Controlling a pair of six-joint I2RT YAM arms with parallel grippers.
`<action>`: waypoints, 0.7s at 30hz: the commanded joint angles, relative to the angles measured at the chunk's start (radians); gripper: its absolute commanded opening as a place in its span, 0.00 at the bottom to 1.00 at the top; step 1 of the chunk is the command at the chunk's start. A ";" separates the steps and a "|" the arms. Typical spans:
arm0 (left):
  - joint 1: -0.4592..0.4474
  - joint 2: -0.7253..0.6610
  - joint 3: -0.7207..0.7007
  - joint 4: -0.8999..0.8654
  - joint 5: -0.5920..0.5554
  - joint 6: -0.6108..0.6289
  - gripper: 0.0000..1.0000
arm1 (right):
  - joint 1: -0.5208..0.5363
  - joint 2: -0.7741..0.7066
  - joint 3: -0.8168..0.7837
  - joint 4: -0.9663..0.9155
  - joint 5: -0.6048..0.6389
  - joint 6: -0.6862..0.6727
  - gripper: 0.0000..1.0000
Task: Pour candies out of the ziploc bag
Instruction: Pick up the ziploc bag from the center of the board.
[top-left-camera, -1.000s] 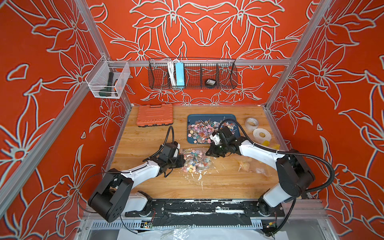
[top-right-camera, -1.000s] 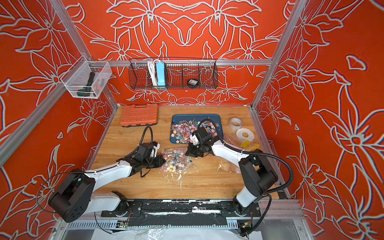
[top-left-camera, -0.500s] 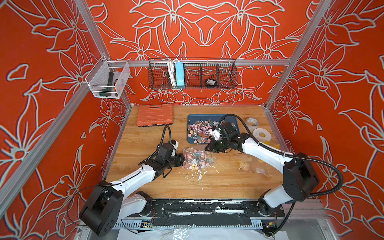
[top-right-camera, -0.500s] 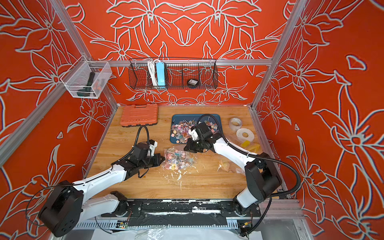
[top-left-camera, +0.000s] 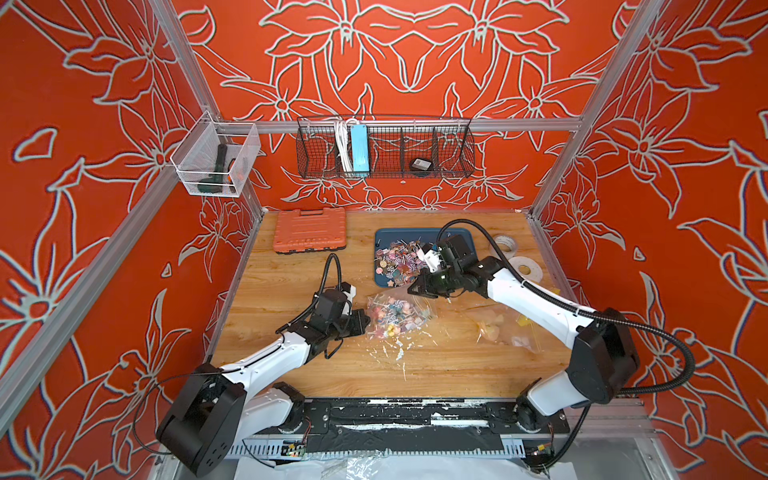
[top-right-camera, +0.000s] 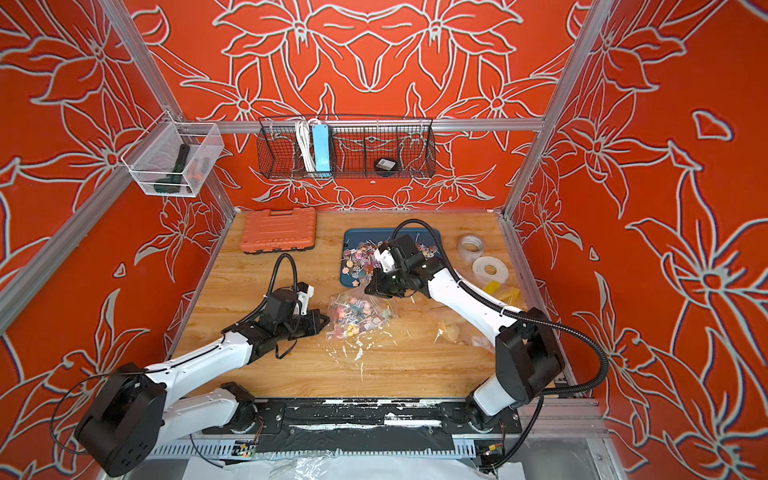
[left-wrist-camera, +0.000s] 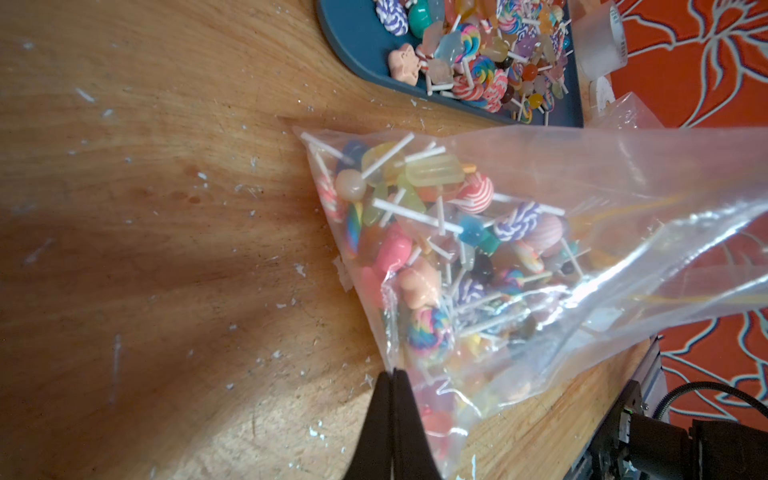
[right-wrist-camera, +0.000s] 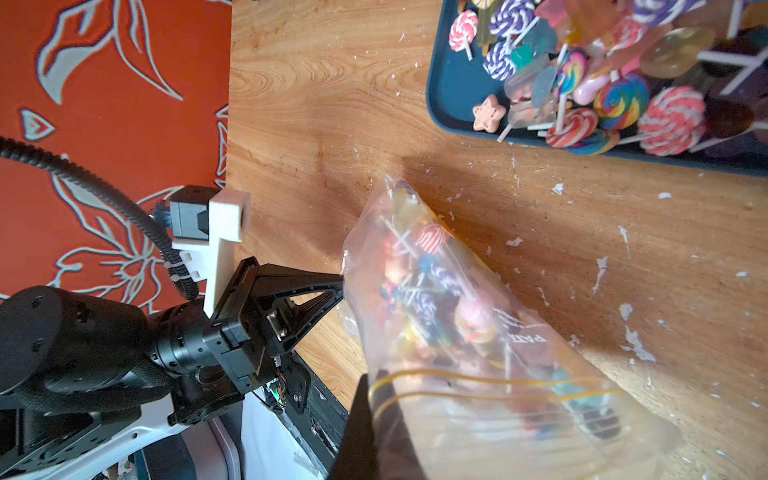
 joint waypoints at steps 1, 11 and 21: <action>-0.010 -0.023 0.005 0.029 0.005 -0.018 0.00 | 0.001 -0.041 0.067 -0.018 0.006 -0.031 0.00; -0.096 -0.018 0.079 0.043 -0.086 -0.053 0.00 | -0.001 -0.019 0.182 -0.098 0.035 -0.073 0.00; -0.120 0.101 0.239 0.100 -0.140 -0.038 0.00 | -0.054 0.052 0.331 -0.146 0.048 -0.106 0.00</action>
